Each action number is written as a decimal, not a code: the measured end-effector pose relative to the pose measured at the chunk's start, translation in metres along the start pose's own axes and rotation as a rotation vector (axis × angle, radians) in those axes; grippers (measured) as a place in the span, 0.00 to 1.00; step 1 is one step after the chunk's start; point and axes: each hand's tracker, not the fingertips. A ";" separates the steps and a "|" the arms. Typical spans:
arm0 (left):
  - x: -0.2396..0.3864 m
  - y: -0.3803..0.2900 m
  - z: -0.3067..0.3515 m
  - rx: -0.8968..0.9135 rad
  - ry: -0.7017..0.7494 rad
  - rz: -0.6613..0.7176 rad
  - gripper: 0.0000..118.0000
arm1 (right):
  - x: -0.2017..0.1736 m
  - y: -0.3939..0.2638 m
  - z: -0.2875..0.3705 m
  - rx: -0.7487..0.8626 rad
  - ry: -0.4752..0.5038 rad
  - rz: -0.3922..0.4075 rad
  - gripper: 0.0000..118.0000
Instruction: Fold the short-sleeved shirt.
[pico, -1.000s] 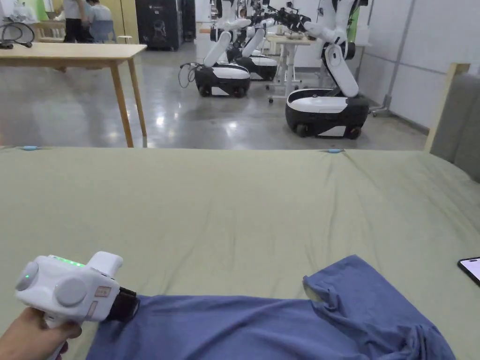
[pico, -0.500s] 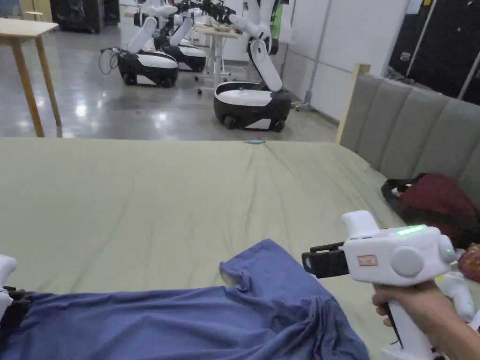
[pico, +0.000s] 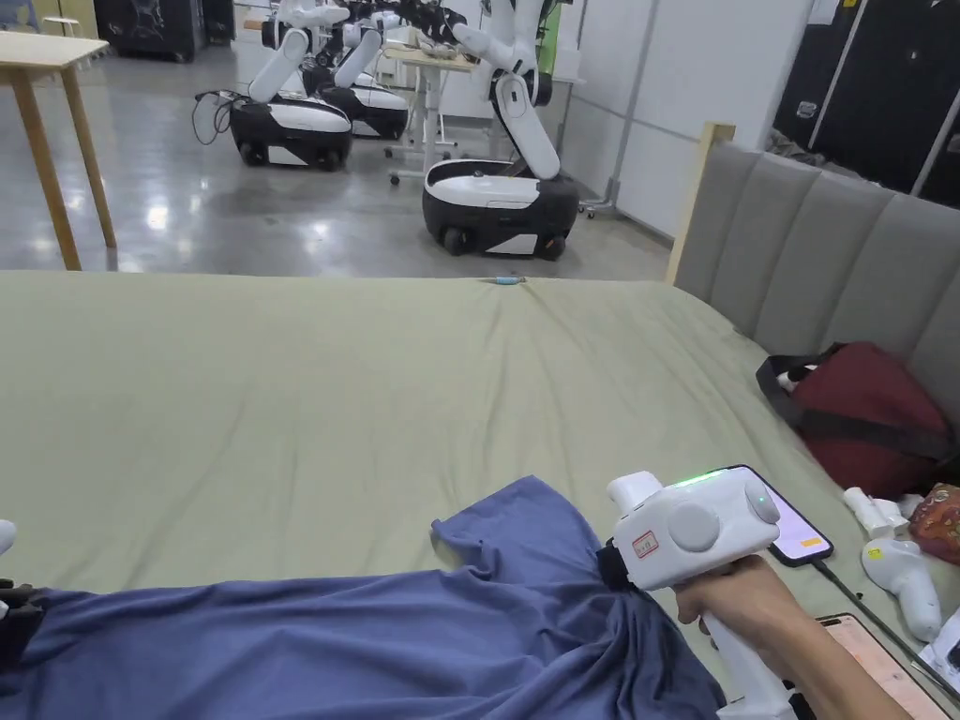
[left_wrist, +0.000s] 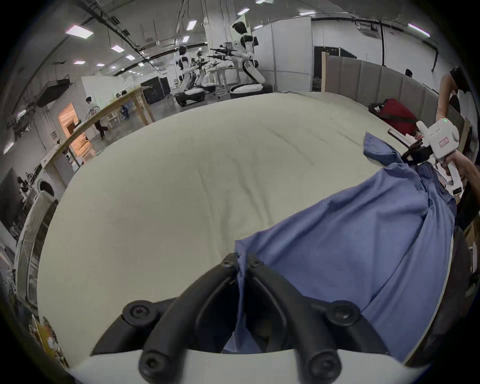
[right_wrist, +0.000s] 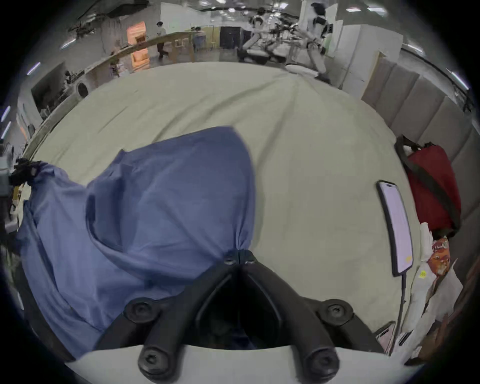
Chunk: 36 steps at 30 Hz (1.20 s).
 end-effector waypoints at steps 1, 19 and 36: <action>0.001 0.000 0.000 -0.004 0.001 0.001 0.00 | -0.004 0.001 -0.001 0.002 -0.005 0.016 0.00; -0.007 -0.092 0.159 0.158 -0.054 0.081 0.00 | -0.035 -0.143 0.212 0.492 0.054 0.084 0.01; 0.011 -0.161 0.127 -0.059 -0.090 0.095 0.00 | -0.022 -0.222 0.138 0.139 0.003 0.021 0.01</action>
